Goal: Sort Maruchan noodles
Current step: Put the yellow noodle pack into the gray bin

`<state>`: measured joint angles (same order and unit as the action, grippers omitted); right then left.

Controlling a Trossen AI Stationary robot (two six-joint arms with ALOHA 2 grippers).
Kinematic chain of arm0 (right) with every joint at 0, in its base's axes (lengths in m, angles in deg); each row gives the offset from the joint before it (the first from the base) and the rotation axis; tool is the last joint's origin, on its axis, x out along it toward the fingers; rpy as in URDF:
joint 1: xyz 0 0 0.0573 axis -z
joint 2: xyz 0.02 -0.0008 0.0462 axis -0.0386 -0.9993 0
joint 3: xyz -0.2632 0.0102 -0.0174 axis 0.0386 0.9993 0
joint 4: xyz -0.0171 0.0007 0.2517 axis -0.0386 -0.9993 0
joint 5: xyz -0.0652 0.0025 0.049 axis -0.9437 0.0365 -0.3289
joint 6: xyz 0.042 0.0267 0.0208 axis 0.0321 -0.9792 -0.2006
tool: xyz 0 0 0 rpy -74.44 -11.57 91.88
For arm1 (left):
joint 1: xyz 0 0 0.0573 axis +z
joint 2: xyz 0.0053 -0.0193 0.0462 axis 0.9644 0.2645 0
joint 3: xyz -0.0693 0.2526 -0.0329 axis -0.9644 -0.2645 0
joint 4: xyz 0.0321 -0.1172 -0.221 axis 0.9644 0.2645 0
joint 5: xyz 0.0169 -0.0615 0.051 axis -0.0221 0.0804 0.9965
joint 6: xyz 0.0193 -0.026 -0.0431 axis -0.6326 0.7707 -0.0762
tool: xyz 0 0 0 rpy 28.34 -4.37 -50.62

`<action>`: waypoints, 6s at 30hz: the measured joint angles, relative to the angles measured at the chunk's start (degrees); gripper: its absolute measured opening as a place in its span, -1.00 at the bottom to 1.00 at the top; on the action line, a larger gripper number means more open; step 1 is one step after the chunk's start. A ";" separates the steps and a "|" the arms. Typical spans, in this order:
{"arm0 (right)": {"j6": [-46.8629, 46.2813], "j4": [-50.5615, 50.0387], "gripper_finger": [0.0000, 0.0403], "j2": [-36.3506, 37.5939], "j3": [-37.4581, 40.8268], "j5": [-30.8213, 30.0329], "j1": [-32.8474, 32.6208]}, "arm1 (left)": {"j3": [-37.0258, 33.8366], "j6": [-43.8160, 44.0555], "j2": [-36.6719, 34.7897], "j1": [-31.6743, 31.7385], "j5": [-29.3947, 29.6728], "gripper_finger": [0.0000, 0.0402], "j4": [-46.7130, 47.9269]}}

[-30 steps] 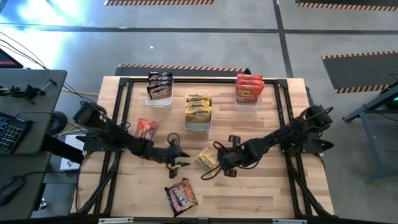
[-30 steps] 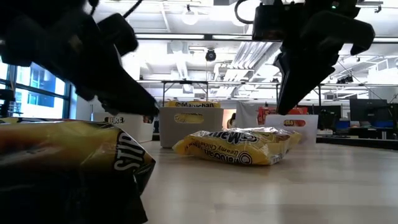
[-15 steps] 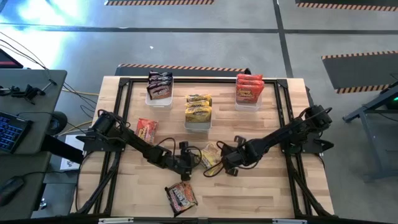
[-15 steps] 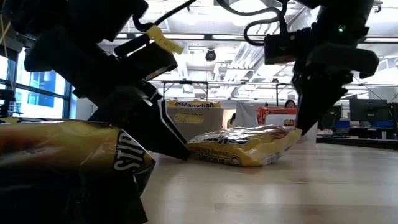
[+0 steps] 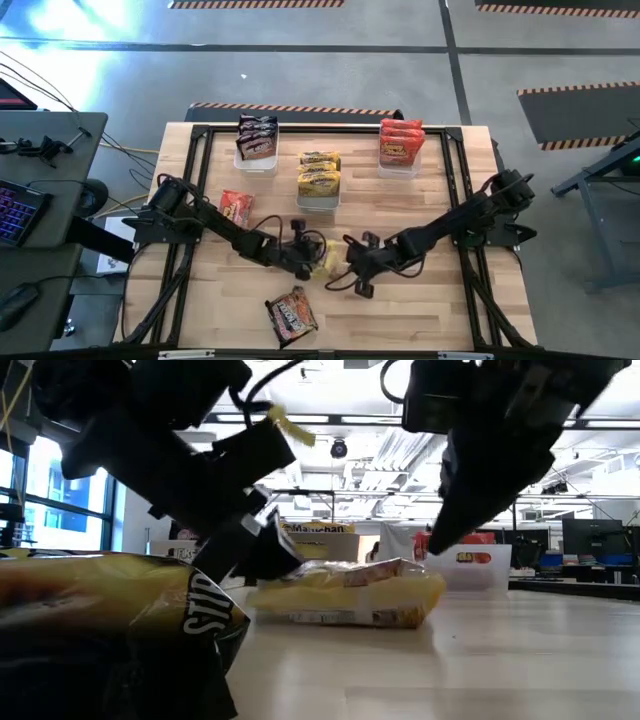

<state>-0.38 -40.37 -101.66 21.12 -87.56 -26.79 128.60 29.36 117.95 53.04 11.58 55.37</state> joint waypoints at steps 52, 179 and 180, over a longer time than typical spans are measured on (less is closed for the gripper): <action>8.82 5.13 0.06 -3.96 -5.73 26.36 13.97 | 0.00 -28.27 -0.07 -5.09 6.48 -1.00 -21.94; 16.74 -4.75 -0.68 0.86 -5.84 -30.24 -8.05 | 33.64 -13.21 -17.51 22.51 -33.58 -0.53 69.52; 16.27 -5.18 -0.76 0.86 -5.84 -30.27 -8.11 | 33.78 -14.11 -17.21 24.19 -33.68 -0.53 69.68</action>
<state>15.89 -45.55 -100.80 15.28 -117.83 -34.89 162.38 15.25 100.74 77.23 -22.10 125.05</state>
